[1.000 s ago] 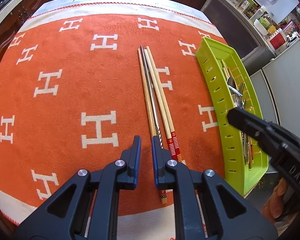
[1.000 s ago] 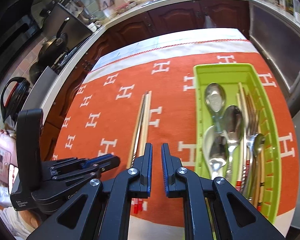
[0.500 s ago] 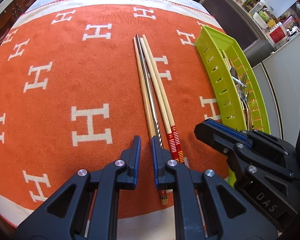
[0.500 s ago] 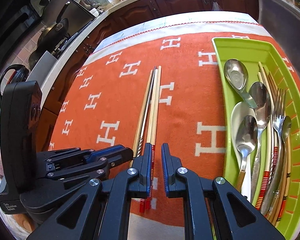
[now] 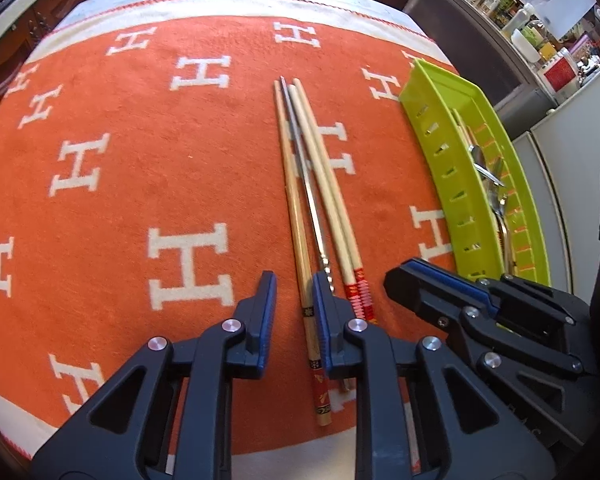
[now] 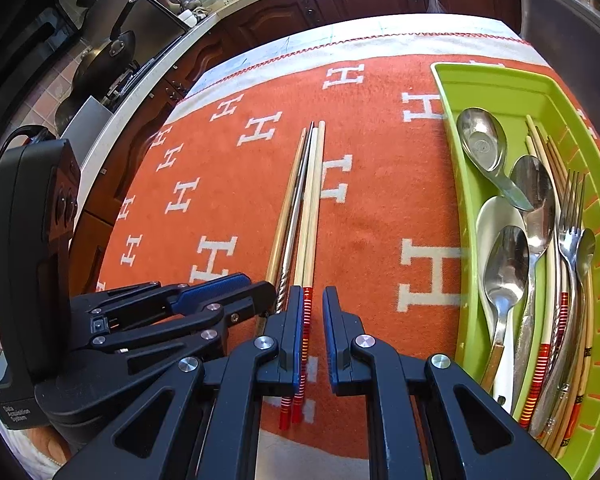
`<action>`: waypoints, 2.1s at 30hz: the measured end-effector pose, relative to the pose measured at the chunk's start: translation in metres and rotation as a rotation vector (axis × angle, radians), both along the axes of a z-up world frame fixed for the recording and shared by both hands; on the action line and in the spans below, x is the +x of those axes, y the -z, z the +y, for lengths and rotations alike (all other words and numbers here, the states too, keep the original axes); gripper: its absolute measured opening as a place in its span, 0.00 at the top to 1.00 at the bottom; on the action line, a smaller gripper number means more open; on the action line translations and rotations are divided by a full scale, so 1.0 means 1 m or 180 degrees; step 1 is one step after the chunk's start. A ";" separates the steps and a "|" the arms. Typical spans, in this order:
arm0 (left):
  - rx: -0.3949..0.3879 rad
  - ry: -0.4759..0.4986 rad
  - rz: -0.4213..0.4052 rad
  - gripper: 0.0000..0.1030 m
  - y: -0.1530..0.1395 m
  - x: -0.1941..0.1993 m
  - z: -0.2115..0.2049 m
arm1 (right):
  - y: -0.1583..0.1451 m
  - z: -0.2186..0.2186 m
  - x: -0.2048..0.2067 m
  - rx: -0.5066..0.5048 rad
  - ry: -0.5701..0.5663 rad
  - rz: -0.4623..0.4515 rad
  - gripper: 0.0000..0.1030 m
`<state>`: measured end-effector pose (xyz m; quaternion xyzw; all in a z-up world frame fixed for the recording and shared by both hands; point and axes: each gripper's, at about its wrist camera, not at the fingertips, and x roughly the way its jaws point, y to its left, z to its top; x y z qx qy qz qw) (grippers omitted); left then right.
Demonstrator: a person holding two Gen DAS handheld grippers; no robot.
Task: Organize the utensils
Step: 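Grasp a wooden chopstick with the left tool while the right tool grasps a red-banded chopstick, then carry both chopsticks into the green tray and open both tools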
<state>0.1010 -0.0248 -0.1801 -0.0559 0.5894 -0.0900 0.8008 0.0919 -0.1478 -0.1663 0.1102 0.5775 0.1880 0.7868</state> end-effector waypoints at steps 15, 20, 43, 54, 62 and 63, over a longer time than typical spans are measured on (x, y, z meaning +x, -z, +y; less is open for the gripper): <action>0.0124 -0.0135 -0.0110 0.83 0.002 0.016 0.008 | 0.018 0.020 0.010 -0.0239 -0.0096 0.0047 0.91; 0.0104 -0.0167 -0.0119 0.84 0.002 0.022 0.013 | 0.021 0.024 0.016 -0.0355 -0.0100 -0.0049 0.90; -0.0351 -0.0398 0.0010 0.96 -0.023 0.013 0.030 | -0.004 -0.012 0.001 0.0113 0.0220 -0.0202 0.95; -0.0555 0.0252 -0.0257 0.96 -0.094 0.004 -0.060 | -0.061 -0.106 -0.024 -0.0082 0.0758 -0.0527 0.95; -0.0581 0.0573 -0.0129 0.96 -0.097 0.006 -0.137 | -0.063 -0.169 -0.036 -0.0385 0.1010 -0.0505 0.95; -0.0579 0.0585 -0.0092 0.96 -0.094 0.006 -0.141 | -0.060 -0.173 -0.036 -0.0406 0.1019 -0.0486 0.95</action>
